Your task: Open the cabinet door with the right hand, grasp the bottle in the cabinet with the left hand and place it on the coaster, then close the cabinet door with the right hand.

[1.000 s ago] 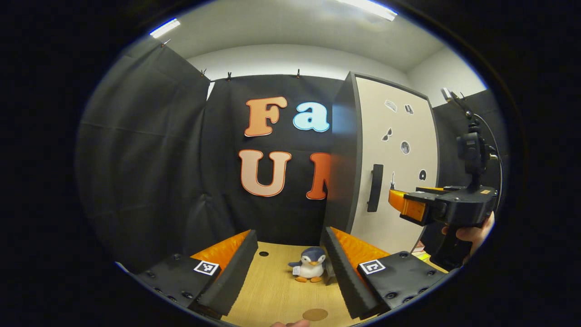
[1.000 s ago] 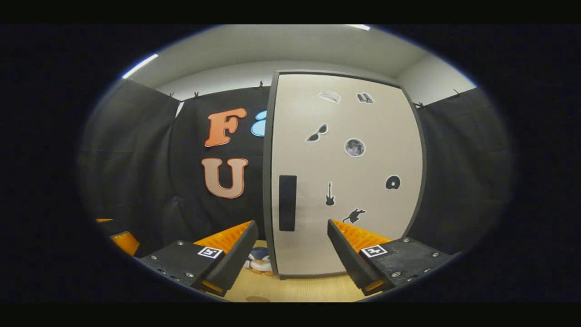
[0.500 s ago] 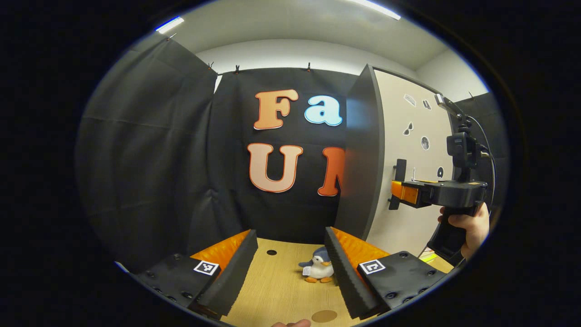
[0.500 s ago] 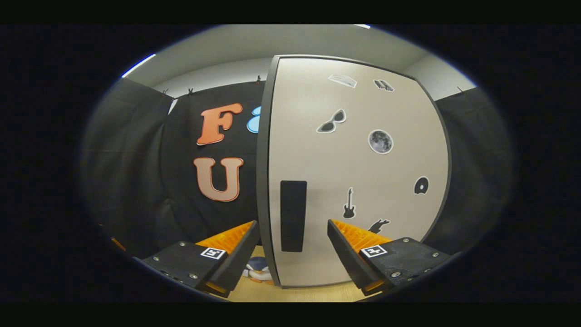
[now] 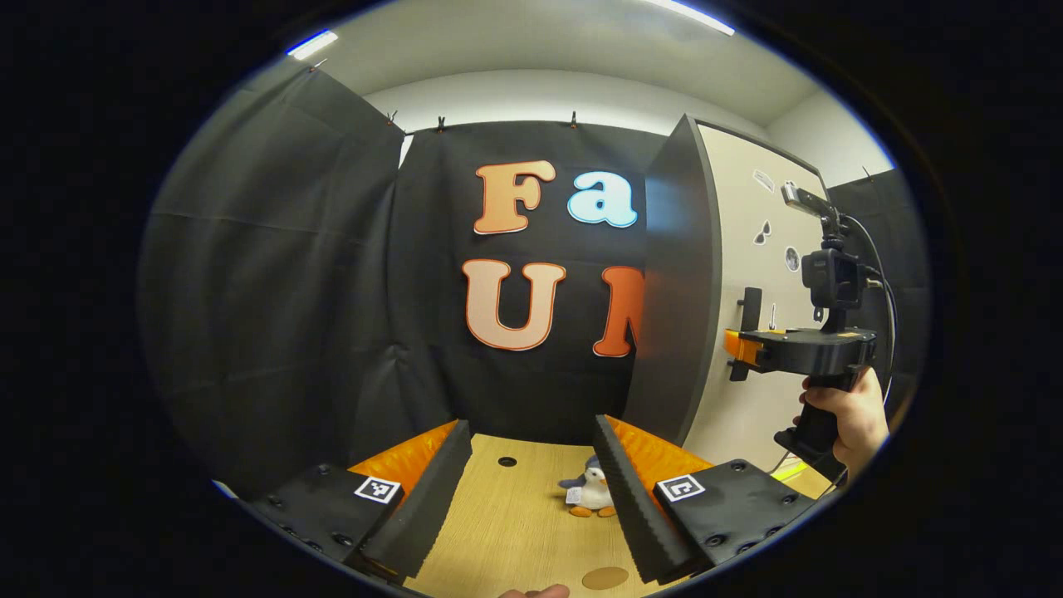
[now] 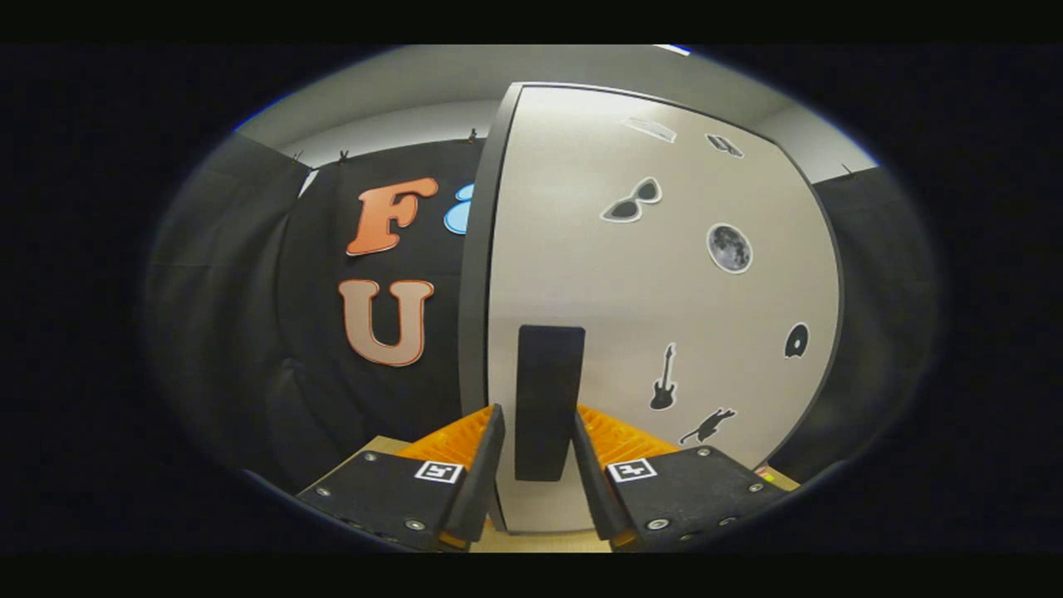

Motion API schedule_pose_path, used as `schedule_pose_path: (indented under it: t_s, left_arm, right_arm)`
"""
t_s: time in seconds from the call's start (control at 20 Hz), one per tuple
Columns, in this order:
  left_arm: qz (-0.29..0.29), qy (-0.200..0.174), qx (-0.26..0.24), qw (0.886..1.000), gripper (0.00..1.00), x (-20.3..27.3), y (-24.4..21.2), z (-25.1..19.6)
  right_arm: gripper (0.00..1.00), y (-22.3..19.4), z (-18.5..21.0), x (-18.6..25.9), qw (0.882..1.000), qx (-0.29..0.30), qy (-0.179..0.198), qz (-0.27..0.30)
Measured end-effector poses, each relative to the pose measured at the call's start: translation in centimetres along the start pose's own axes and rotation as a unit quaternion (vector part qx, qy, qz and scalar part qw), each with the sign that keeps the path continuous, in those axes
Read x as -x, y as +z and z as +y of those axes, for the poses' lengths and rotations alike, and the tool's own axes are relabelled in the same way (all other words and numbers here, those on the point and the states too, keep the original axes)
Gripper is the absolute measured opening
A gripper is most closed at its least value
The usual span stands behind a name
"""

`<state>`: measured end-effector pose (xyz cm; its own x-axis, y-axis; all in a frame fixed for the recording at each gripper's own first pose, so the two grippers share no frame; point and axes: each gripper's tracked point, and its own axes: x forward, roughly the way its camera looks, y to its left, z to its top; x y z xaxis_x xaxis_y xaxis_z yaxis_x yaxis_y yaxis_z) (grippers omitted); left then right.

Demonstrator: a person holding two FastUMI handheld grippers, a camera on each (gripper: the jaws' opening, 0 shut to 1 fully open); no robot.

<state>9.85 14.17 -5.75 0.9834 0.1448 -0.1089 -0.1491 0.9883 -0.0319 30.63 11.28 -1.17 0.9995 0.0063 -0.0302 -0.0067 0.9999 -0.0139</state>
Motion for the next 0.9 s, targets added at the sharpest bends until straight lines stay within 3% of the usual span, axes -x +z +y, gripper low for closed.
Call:
schedule_pose_path:
  t_s: [0.05, 0.65, 0.9]
  left_arm:
    - [-0.001, 0.001, 0.001, 1.0, 0.97, 0.0, 0.1, 0.1]
    - [-0.007, -0.011, -0.006, 1.0, 0.94, 1.0, 1.2, -0.9]
    - [-0.01, -0.017, -0.015, 1.0, 0.94, 4.5, 1.3, -2.9]
  right_arm:
    - [0.4, -0.1, 0.1, 0.0, 1.0, -0.005, -0.001, 0.0]
    - [0.3, -0.4, -0.2, 1.0, 1.0, -0.02, -0.001, 0.006]
    - [0.2, -0.4, -0.5, 2.0, 0.999, -0.04, 0.011, 0.003]
